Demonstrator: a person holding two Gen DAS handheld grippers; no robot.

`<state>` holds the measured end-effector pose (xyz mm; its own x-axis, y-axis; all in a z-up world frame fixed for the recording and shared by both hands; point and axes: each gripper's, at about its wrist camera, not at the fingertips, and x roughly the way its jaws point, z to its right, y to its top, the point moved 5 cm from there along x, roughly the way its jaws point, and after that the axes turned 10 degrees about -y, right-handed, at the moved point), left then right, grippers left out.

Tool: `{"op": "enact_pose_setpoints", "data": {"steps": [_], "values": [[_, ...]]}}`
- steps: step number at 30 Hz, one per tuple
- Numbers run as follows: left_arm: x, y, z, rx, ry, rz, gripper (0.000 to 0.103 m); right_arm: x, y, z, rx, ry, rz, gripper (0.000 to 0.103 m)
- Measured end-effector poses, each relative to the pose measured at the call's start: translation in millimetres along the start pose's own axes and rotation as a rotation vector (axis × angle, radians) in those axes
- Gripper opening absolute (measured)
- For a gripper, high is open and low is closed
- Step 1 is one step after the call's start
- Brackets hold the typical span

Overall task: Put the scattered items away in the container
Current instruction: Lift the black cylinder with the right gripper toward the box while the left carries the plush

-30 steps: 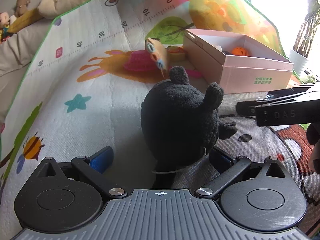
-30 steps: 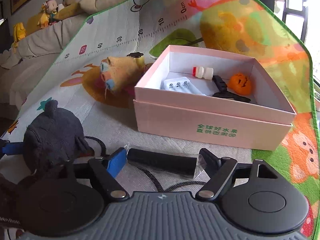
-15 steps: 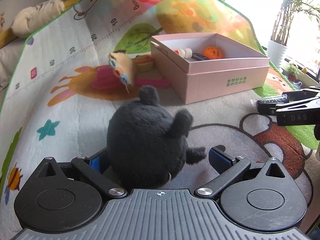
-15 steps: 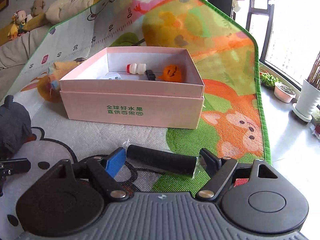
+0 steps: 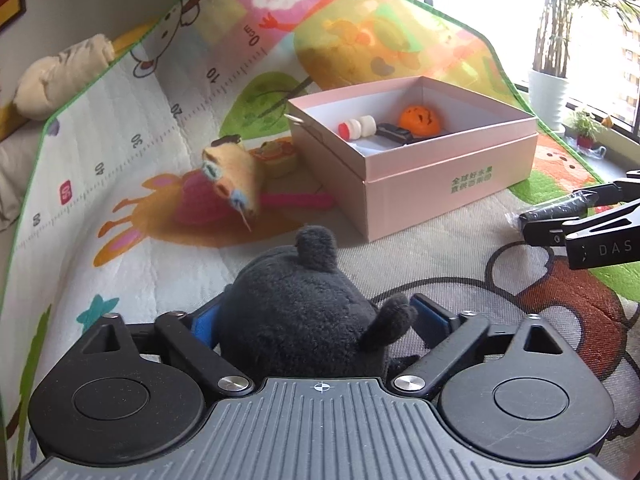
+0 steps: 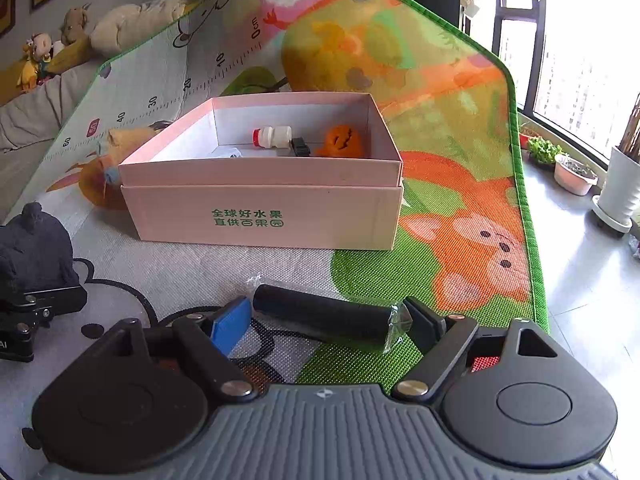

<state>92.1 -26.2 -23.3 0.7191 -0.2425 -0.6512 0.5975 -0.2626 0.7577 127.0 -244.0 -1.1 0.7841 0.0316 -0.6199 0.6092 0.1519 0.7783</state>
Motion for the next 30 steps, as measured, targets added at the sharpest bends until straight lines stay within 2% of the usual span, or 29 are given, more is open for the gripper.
{"op": "enact_pose_setpoints", "data": {"steps": [1, 5, 11, 19, 27, 30], "values": [[-0.2, 0.4, -1.9, -0.003, 0.0, -0.001, 0.079, -0.1, -0.1, 0.0, -0.001, -0.001, 0.0, 0.083], [-1.8, 1.2, -9.9, -0.036, -0.024, -0.002, 0.077, -0.1, 0.1, -0.3, -0.001, -0.001, 0.0, 0.083], [-7.3, 1.5, -7.7, -0.032, -0.049, -0.002, 0.074, -5.2, -0.7, 0.4, -0.002, -0.002, 0.005, 0.083], [-25.1, -0.5, 11.7, 0.002, -0.105, 0.004, 0.074, -35.7, -10.7, 6.5, -0.014, 0.049, -0.001, 0.078], [-54.2, 4.5, 29.1, 0.037, -0.14, 0.052, 0.074, -72.4, -5.0, 6.5, -0.061, 0.078, 0.058, 0.069], [-56.3, 5.3, 30.1, 0.038, -0.14, 0.055, 0.074, -77.0, -1.2, 2.7, -0.08, 0.077, 0.072, 0.069]]}}
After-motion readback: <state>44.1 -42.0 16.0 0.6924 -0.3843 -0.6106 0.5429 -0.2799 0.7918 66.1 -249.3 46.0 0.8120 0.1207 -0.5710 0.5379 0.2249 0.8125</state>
